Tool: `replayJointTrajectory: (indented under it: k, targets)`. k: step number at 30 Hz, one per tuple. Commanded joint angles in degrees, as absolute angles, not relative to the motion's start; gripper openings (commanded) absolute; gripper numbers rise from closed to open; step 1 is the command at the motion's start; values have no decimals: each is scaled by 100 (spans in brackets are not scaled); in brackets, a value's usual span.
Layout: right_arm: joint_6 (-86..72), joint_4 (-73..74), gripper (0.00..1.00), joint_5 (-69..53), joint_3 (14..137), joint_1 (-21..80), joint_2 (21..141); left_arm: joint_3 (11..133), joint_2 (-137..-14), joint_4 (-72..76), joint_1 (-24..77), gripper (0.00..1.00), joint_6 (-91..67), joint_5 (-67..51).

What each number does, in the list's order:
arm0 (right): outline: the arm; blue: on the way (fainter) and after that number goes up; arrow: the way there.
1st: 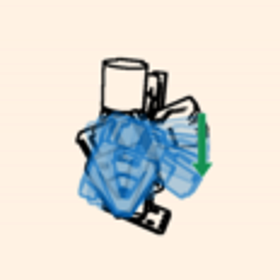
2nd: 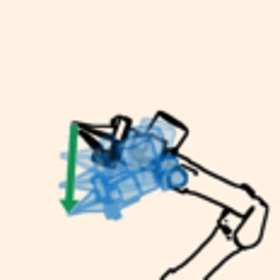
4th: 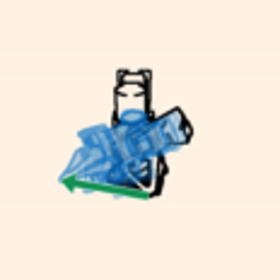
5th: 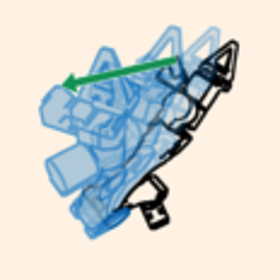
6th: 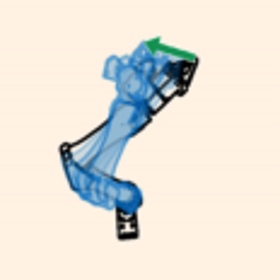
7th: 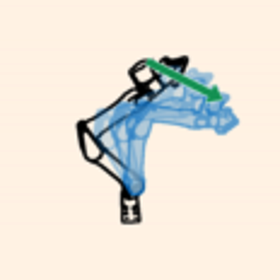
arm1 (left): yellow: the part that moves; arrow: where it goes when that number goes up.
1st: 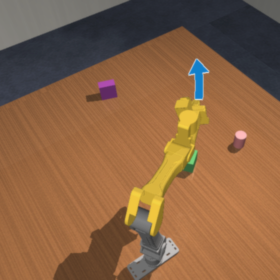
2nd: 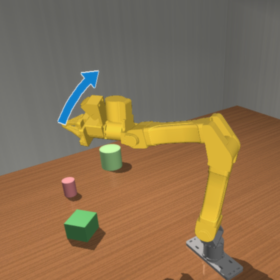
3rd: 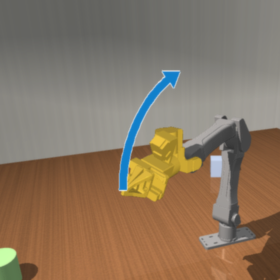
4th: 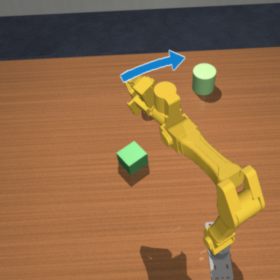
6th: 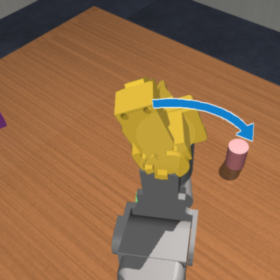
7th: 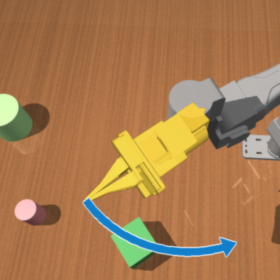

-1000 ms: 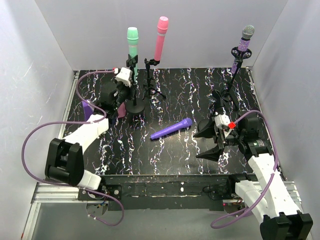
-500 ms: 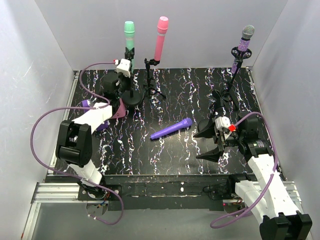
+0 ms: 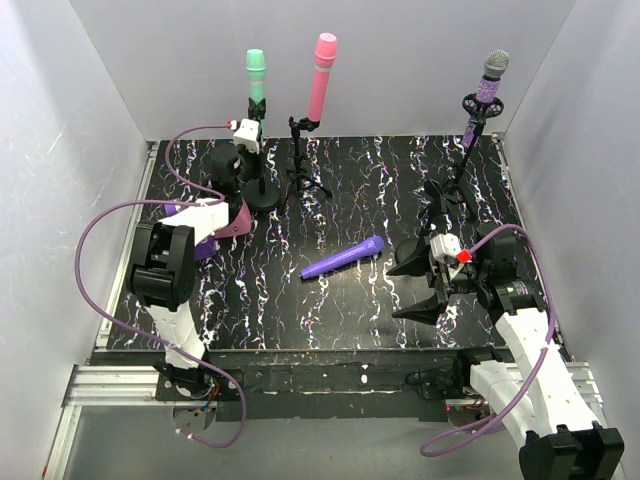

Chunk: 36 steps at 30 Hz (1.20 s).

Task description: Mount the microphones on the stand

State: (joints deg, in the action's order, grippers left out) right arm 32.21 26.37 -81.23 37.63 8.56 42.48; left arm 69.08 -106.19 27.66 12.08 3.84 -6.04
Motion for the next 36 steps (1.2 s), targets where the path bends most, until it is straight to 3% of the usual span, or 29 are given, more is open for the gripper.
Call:
replayJointTrajectory:
  k: [1,7,10,15,18,26,36]
  targets:
    - [3375,2698,98,-8279,3788,809,4245,7163,-10503,3656,1151,0,308,-843]
    - [3392,2725,98,-8279,3797,791,4254,6795,-10459,3919,1143,1,211,-976]
    - [3392,2716,98,-8279,3797,791,4254,6592,-10380,3981,1125,15,193,-897]
    - [3384,2716,98,-8279,3788,782,4254,6460,-10222,3850,1107,26,211,-1081]
    - [3384,2707,98,-8279,3779,773,4263,6390,-10134,3832,1099,38,185,-1081]
    - [3384,2707,98,-8262,3779,738,4201,6232,-9722,3533,1108,49,141,-1116]
    - [3436,2873,98,-8375,3823,712,4175,5494,-8220,2884,1107,90,-246,-1888]
